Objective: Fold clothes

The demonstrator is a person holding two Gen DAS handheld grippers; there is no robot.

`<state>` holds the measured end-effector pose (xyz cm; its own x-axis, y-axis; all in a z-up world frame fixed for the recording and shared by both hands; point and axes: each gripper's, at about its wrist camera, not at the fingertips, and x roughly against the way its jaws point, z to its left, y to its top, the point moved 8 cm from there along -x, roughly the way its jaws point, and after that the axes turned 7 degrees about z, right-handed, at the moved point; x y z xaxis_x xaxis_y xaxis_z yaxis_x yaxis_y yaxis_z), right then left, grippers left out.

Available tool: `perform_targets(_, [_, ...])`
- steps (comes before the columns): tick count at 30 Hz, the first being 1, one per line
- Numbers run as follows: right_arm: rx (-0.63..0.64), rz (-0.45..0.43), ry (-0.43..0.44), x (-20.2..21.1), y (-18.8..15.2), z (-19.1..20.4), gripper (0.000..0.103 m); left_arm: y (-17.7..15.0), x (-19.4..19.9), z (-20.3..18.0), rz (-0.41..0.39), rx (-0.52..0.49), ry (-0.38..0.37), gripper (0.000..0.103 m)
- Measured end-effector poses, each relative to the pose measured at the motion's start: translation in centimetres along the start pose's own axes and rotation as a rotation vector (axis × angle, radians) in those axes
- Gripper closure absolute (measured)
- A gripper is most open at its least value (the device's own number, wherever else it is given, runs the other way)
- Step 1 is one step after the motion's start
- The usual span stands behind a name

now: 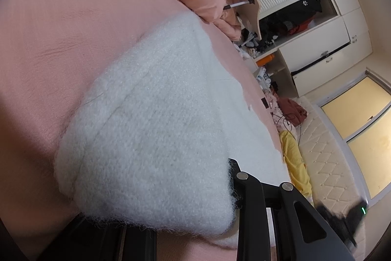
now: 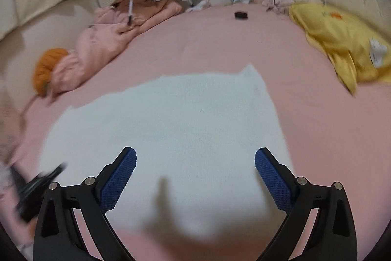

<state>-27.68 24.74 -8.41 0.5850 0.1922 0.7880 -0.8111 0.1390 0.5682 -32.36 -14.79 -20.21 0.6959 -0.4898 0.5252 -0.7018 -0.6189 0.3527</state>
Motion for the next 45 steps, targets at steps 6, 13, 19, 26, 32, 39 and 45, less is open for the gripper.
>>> perform_targets(6, [-0.142,-0.037,0.035,4.9,-3.3,-5.7,0.005,0.7,0.3,-2.0,0.054,-0.022,0.209,0.078])
perform_targets(13, [-0.212,-0.197,0.105,8.5,1.0,-7.8,0.005,1.2,1.2,-13.7,-0.033,-0.418,0.440,0.078])
perform_targets(19, [-0.316,-0.241,0.173,10.2,2.2,-10.3,0.005,-5.1,-3.4,-25.5,-0.045,-0.927,0.579,0.079])
perform_targets(26, [-0.497,-0.310,0.224,12.9,2.8,-16.5,0.005,-21.1,-11.7,-30.9,0.014,-1.510,0.658,0.078])
perform_targets(32, [-0.585,-0.294,0.247,12.5,2.5,-18.9,0.005,-26.8,-14.9,-28.4,-0.043,-1.866,0.927,0.080])
perform_targets(39, [-0.596,-0.181,0.490,9.5,2.7,-16.7,0.005,-26.2,-9.5,-29.9,-0.075,-1.823,0.791,0.012])
perform_targets(45, [-0.385,-0.057,0.523,5.6,4.3,-10.5,0.005,-20.9,-2.8,-25.4,-0.053,-1.567,0.786,0.005])
